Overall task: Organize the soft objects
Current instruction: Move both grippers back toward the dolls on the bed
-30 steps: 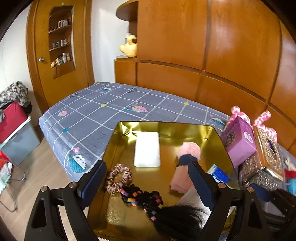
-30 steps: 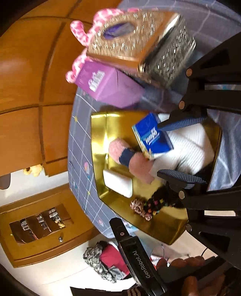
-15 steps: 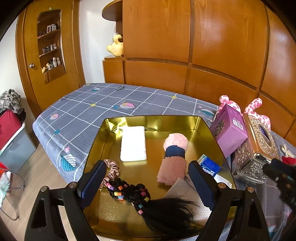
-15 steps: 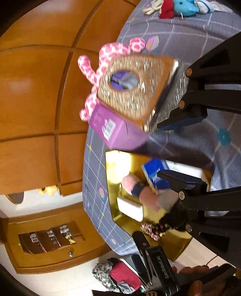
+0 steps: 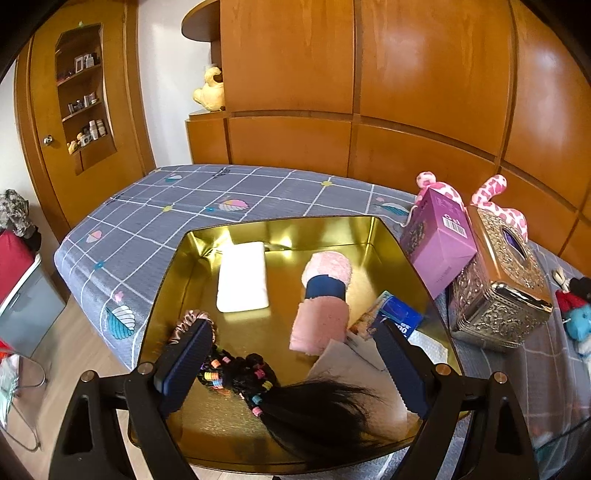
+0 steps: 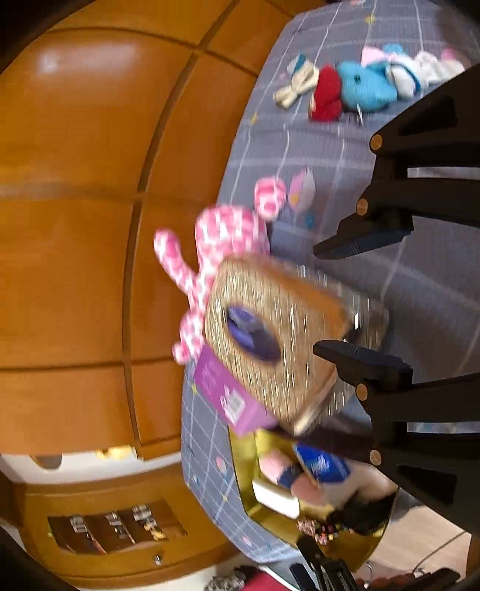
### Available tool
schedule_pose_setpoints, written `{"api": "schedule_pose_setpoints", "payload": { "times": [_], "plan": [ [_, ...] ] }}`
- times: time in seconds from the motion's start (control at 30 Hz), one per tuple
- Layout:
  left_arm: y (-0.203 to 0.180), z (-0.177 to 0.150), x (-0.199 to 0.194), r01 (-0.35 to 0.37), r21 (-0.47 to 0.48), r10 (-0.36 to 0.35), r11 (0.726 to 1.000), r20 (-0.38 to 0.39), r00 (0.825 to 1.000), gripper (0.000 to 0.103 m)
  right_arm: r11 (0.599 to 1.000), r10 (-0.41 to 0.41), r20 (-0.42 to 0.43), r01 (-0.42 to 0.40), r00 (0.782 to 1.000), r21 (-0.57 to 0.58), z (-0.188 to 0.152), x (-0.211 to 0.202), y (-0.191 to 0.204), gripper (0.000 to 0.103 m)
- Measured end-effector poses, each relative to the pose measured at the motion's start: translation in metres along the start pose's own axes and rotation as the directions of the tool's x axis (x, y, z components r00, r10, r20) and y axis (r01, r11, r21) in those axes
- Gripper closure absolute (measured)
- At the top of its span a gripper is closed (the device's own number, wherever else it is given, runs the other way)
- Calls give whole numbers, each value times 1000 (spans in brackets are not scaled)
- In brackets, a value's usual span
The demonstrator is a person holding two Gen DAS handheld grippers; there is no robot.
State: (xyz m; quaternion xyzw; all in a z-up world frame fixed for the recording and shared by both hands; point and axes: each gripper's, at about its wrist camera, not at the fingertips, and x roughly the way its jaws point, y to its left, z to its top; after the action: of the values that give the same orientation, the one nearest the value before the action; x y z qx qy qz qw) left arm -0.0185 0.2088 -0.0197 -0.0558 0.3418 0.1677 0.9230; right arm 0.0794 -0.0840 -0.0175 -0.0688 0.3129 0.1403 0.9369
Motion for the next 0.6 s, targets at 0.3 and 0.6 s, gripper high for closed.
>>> {"api": "schedule_pose_setpoints", "payload": {
  "times": [0.3,0.6],
  "plan": [
    [-12,-5,0,25,34,-25,999,-7,1000,13,969,-186,-1,183,983,166,3,-14,-107,57],
    [-37,-15,-1,76,98,-74,992,-21,997,13,832,-429,-72,425,900,356,-18,-27,-218,57]
  ]
}}
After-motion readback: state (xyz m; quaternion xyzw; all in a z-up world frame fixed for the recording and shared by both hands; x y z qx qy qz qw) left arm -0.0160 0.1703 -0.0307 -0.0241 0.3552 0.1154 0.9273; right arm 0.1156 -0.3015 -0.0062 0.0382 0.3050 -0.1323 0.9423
